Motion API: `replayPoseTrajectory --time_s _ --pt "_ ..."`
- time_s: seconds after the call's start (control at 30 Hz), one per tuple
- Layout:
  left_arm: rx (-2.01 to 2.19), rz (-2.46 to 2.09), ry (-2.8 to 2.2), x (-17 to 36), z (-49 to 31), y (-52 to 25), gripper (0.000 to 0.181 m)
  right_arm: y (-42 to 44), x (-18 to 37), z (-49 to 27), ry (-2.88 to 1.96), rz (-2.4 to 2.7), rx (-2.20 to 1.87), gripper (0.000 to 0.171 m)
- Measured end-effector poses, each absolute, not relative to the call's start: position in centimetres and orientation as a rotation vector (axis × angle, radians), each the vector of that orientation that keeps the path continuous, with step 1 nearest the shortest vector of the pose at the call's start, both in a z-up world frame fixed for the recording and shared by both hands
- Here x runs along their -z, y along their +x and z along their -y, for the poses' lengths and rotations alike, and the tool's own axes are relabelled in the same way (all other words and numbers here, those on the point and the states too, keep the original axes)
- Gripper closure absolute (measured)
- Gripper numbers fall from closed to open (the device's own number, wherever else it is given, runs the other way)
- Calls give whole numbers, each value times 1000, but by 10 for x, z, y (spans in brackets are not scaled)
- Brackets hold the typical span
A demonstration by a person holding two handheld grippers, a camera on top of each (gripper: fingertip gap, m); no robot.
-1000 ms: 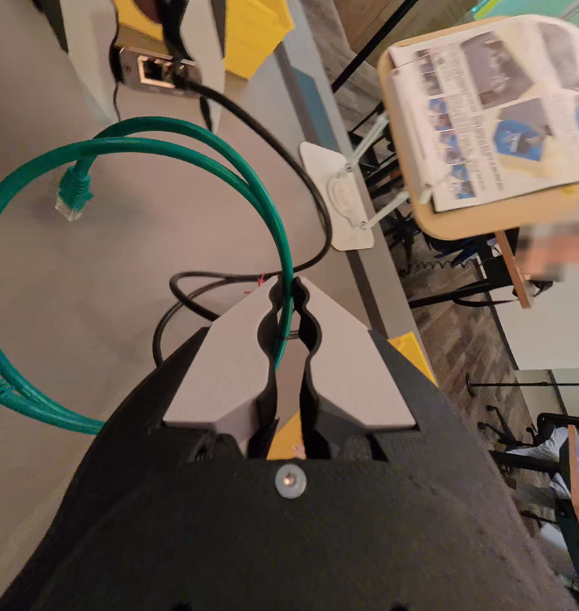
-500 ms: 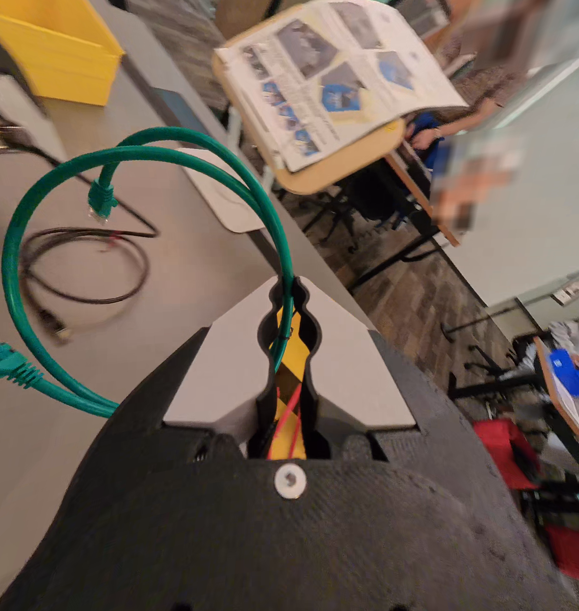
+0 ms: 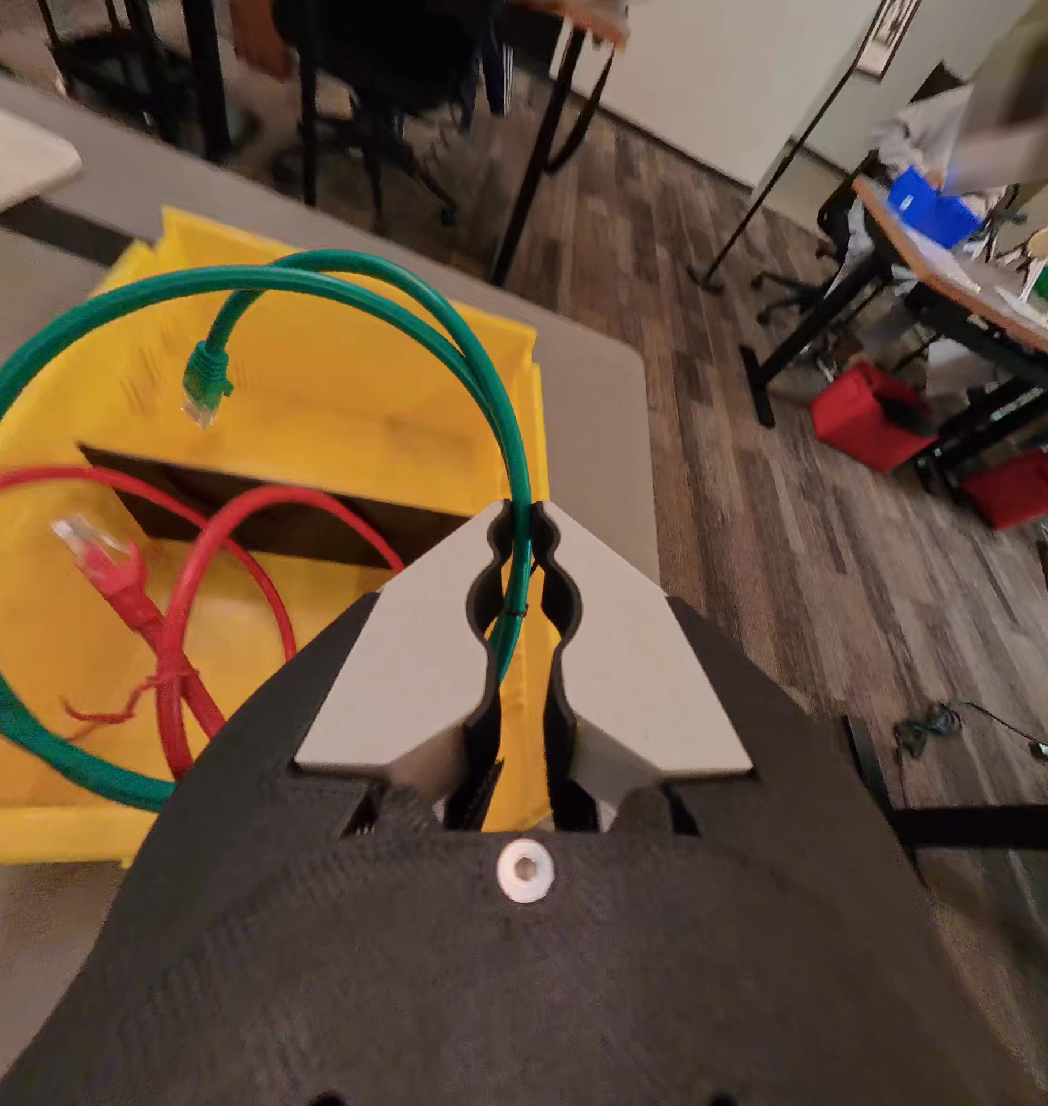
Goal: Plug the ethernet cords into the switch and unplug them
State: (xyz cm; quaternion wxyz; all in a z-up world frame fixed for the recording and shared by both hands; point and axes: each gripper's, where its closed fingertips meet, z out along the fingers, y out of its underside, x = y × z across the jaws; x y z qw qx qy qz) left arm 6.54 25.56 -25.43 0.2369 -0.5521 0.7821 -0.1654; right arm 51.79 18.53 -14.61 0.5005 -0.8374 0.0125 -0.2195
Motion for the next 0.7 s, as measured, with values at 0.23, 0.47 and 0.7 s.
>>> replayPoseTrajectory --time_s 0.23,0.47,0.7 --pt "464 -2146 -1527 257 -256 63 105 513 225 -183 -2343 163 633 165" --pt "464 -2153 -1529 258 -255 63 105 507 226 -176 -2471 208 523 133" --pt "477 -2149 -1523 253 -253 63 105 472 146 -178 -2221 263 464 128"
